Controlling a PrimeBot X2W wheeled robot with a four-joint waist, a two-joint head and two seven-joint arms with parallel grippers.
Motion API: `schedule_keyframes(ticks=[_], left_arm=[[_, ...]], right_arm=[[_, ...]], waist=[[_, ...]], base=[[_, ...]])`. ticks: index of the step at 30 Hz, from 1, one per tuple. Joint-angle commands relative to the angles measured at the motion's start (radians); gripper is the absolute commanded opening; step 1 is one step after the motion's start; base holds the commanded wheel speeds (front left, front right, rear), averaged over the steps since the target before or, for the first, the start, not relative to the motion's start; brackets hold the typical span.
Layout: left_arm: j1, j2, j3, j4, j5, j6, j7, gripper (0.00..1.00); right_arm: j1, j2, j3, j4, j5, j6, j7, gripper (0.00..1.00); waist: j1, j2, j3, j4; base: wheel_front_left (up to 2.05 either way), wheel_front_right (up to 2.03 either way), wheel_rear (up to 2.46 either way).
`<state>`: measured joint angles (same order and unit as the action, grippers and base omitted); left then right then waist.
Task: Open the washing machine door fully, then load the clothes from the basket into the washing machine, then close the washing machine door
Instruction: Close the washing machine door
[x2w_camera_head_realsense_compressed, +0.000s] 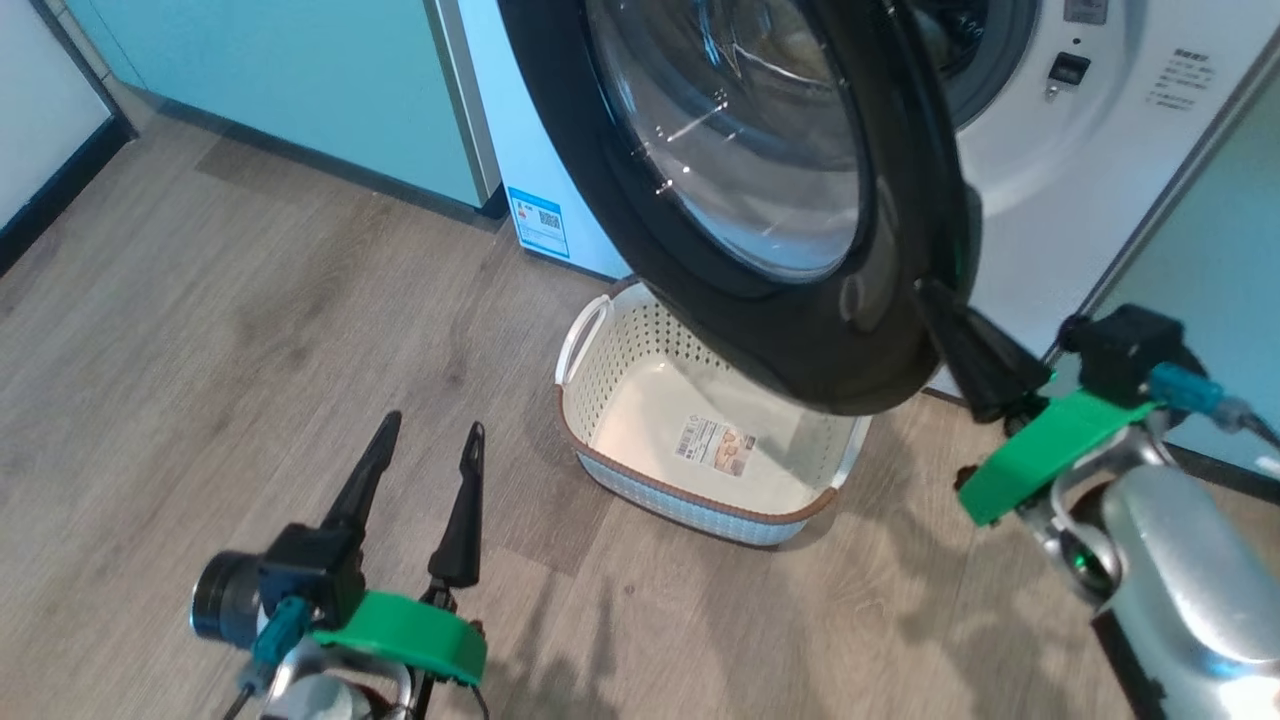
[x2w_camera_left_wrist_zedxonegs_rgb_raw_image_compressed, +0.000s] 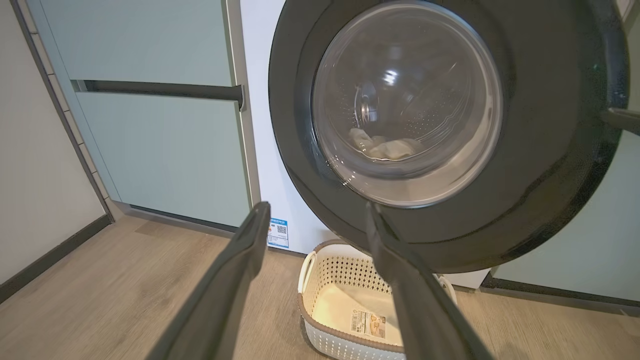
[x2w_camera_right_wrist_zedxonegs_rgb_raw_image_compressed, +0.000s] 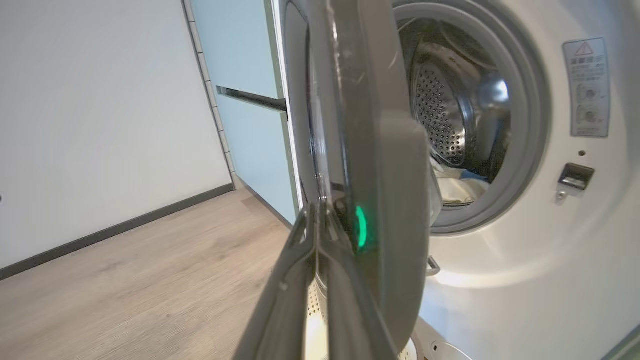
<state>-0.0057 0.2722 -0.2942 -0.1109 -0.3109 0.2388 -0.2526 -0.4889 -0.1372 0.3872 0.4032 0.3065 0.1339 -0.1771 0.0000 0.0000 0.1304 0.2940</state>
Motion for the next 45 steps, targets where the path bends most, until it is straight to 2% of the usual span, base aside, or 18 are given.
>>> schedule_keyframes(ticks=[1,14,27,36,45], left_arm=[[-0.053,0.009,0.043,-0.034,0.01,-0.006,-0.009,1.0],[-0.096,-0.035,0.044,-0.047,0.044,-0.037,-0.009,1.0],[-0.159,-0.12,0.041,-0.045,0.087,-0.097,-0.009,1.0],[-0.199,-0.179,0.05,-0.03,0.114,-0.149,-0.009,1.0],[-0.212,-0.207,0.065,-0.022,0.13,-0.175,-0.009,1.0]], right_arm=[[-0.051,-0.012,-0.006,-0.025,-0.004,-0.003,-0.004,0.0],[-0.148,-0.059,-0.106,0.036,-0.021,-0.003,0.003,0.0],[-0.317,-0.106,-0.227,0.146,-0.046,-0.003,0.001,0.0],[-0.467,-0.153,-0.258,0.241,-0.062,-0.003,0.003,0.0],[-0.551,-0.169,-0.27,0.334,-0.068,-0.003,-0.017,0.0]], waist=[[0.0,0.0,0.008,0.003],[0.0,0.0,0.084,0.038],[0.0,0.0,0.18,0.082],[0.0,0.0,0.24,0.111],[0.0,0.0,0.262,0.123]], base=[[0.0,0.0,0.0],[0.0,0.0,0.0],[0.0,0.0,0.0],[0.0,0.0,0.0],[0.0,0.0,0.0]])
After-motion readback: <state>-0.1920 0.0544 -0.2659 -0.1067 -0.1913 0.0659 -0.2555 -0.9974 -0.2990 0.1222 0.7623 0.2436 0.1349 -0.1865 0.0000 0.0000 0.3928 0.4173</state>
